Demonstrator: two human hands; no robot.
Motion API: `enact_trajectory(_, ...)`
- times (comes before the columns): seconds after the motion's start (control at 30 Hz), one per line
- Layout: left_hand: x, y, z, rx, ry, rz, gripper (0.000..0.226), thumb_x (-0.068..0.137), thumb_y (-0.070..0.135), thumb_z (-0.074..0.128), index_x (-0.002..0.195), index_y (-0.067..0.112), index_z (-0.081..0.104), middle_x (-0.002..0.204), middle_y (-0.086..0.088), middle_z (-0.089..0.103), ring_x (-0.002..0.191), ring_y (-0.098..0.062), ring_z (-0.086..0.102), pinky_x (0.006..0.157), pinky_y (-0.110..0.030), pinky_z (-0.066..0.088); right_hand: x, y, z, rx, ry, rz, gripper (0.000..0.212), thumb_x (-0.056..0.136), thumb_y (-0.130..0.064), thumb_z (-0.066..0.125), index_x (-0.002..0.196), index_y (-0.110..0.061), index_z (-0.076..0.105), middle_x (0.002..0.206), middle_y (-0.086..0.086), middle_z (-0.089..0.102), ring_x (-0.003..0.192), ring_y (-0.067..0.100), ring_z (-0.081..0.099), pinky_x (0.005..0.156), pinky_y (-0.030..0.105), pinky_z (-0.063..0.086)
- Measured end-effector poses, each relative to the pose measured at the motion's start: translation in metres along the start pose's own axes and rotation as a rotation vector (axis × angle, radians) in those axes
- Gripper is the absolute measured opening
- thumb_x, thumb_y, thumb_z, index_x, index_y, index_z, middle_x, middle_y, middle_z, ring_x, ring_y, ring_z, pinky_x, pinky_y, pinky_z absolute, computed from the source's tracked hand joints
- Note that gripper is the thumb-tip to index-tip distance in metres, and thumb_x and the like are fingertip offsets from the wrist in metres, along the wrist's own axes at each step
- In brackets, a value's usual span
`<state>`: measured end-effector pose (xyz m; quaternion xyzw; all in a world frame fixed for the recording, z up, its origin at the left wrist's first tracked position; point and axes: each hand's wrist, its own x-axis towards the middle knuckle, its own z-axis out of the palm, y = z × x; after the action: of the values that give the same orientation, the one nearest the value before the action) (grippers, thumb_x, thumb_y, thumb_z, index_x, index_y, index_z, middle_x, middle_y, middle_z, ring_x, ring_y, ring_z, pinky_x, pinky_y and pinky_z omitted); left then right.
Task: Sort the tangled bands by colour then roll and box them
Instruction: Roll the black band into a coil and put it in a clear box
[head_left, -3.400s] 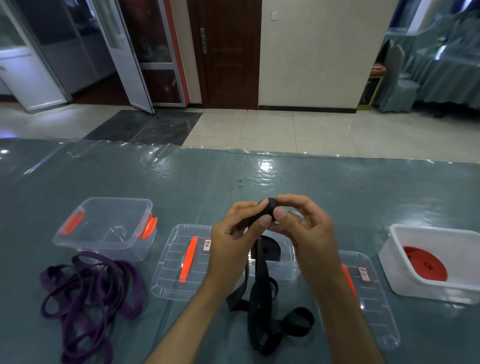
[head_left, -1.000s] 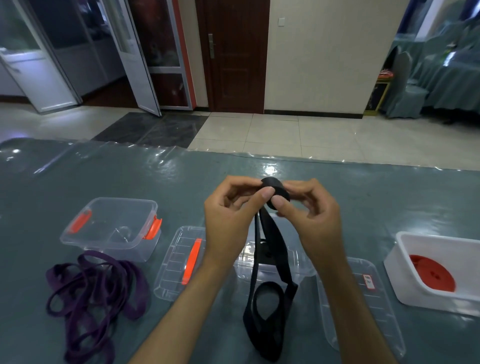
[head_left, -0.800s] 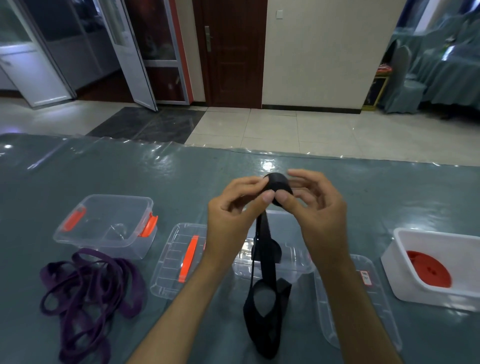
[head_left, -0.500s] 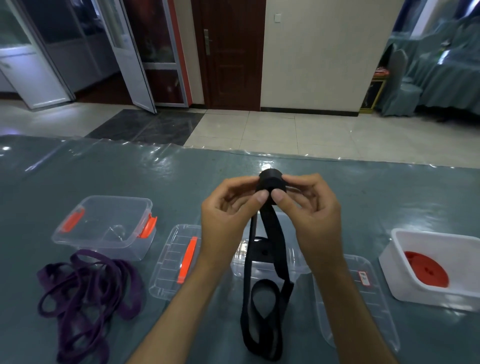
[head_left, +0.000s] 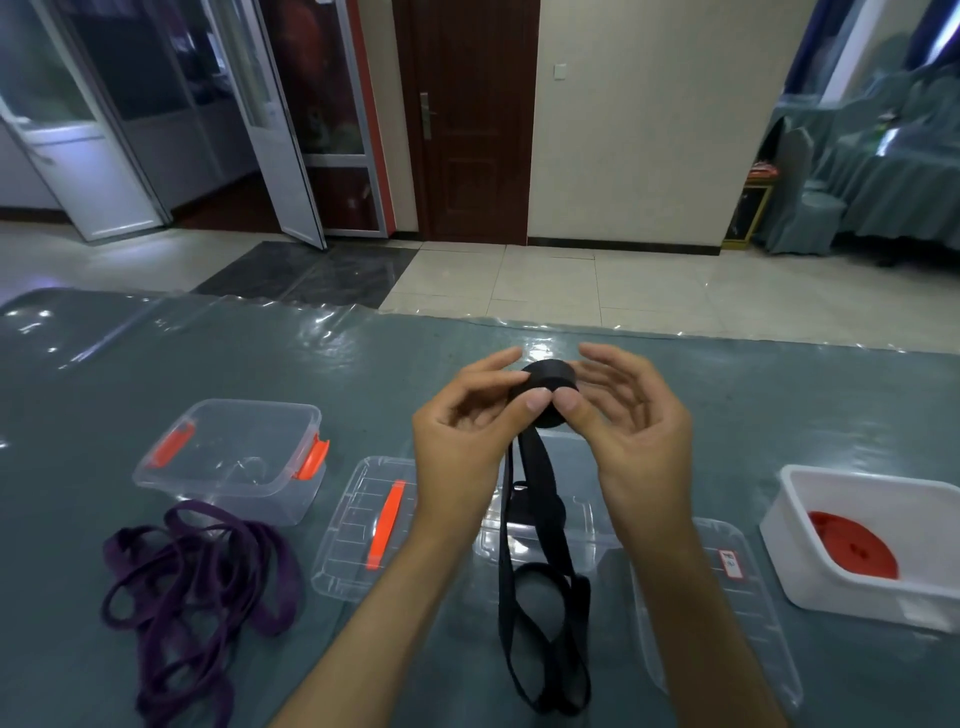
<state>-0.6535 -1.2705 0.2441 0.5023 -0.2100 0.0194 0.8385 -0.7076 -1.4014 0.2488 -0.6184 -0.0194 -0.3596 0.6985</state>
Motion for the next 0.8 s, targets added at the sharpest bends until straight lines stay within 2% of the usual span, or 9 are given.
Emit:
enact_trajectory(0.07, -0.005, 0.001, 0.003, 0.037, -0.006, 0.009, 0.023, 0.085, 0.009, 0.079, 0.107, 0.002, 0.077, 0.12, -0.012, 0.077, 0.113, -0.023, 0.075, 0.095, -0.028, 0.059, -0.001, -0.002, 0.002, -0.009, 0.032, -0.002, 0.031, 0.087, -0.013, 0.083, 0.116, -0.022, 0.075, 0.113, 0.004, 0.079, 0.107, 0.024, 0.076, 0.092, 0.035, 0.062)
enact_trajectory(0.17, -0.006, 0.005, 0.002, 0.116, -0.078, -0.02, 0.022, 0.095, 0.006, 0.072, 0.116, 0.01, 0.078, 0.117, -0.008, 0.079, 0.114, -0.019, 0.075, 0.095, -0.023, 0.056, -0.01, -0.003, 0.006, 0.02, 0.118, 0.019, 0.021, 0.085, -0.021, 0.084, 0.105, -0.025, 0.081, 0.11, 0.009, 0.08, 0.109, 0.029, 0.076, 0.097, 0.049, 0.06)
enact_trajectory(0.27, -0.003, 0.014, -0.001, 0.152, -0.131, 0.021, 0.018, 0.098, 0.006, 0.072, 0.112, 0.015, 0.079, 0.109, -0.001, 0.082, 0.106, -0.016, 0.077, 0.091, -0.02, 0.057, -0.016, -0.009, 0.003, 0.011, 0.083, 0.089, 0.019, 0.08, -0.026, 0.091, 0.093, -0.024, 0.077, 0.108, 0.01, 0.079, 0.106, 0.028, 0.078, 0.093, 0.049, 0.063)
enact_trajectory(0.37, -0.005, 0.016, 0.004, 0.189, -0.097, 0.087, 0.014, 0.095, 0.012, 0.076, 0.108, 0.012, 0.08, 0.104, -0.003, 0.082, 0.1, -0.018, 0.078, 0.087, -0.021, 0.058, -0.012, -0.018, -0.004, -0.065, 0.034, 0.092, 0.03, 0.077, -0.034, 0.092, 0.095, -0.022, 0.071, 0.103, 0.008, 0.079, 0.099, 0.024, 0.079, 0.09, 0.044, 0.065)
enact_trajectory(0.5, -0.009, 0.014, 0.007, 0.154, -0.102, 0.054, 0.023, 0.095, 0.023, 0.072, 0.116, 0.018, 0.079, 0.115, -0.005, 0.079, 0.112, -0.02, 0.075, 0.094, -0.023, 0.056, -0.006, -0.025, -0.001, -0.044, 0.026, 0.032, 0.036, 0.086, -0.025, 0.086, 0.119, -0.029, 0.072, 0.11, 0.005, 0.077, 0.104, 0.025, 0.077, 0.09, 0.036, 0.064)
enact_trajectory(0.57, -0.006, 0.016, 0.007, 0.145, -0.164, 0.055, 0.027, 0.098, 0.021, 0.069, 0.124, 0.018, 0.077, 0.123, -0.01, 0.073, 0.12, -0.023, 0.071, 0.099, -0.025, 0.054, -0.006, -0.025, 0.004, 0.009, 0.044, -0.013, 0.029, 0.087, -0.021, 0.083, 0.115, -0.024, 0.076, 0.112, 0.006, 0.078, 0.108, 0.027, 0.076, 0.091, 0.037, 0.063)
enact_trajectory(0.63, -0.001, 0.022, 0.007, 0.141, -0.18, 0.095, 0.024, 0.1, 0.015, 0.068, 0.123, 0.016, 0.076, 0.121, -0.012, 0.073, 0.115, -0.022, 0.072, 0.098, -0.024, 0.055, -0.007, -0.025, 0.008, 0.047, 0.047, -0.03, 0.023, 0.087, -0.013, 0.082, 0.108, -0.021, 0.077, 0.11, 0.009, 0.079, 0.108, 0.028, 0.076, 0.089, 0.034, 0.063)
enact_trajectory(0.73, 0.006, 0.03, 0.007, 0.119, -0.13, 0.147, 0.019, 0.095, 0.013, 0.077, 0.112, 0.02, 0.079, 0.109, -0.006, 0.079, 0.105, -0.019, 0.075, 0.091, -0.023, 0.057, -0.003, -0.026, 0.007, 0.006, 0.016, 0.001, 0.022, 0.084, -0.012, 0.086, 0.099, -0.015, 0.071, 0.107, 0.01, 0.078, 0.104, 0.028, 0.077, 0.09, 0.043, 0.064)
enact_trajectory(0.8, 0.01, 0.03, 0.006, 0.118, -0.121, 0.165, 0.018, 0.091, 0.014, 0.081, 0.109, 0.016, 0.079, 0.108, -0.005, 0.079, 0.105, -0.019, 0.076, 0.09, -0.023, 0.058, 0.001, -0.028, 0.006, -0.033, -0.005, 0.012, 0.027, 0.082, -0.019, 0.088, 0.101, -0.015, 0.069, 0.108, 0.01, 0.076, 0.103, 0.029, 0.077, 0.09, 0.047, 0.064)
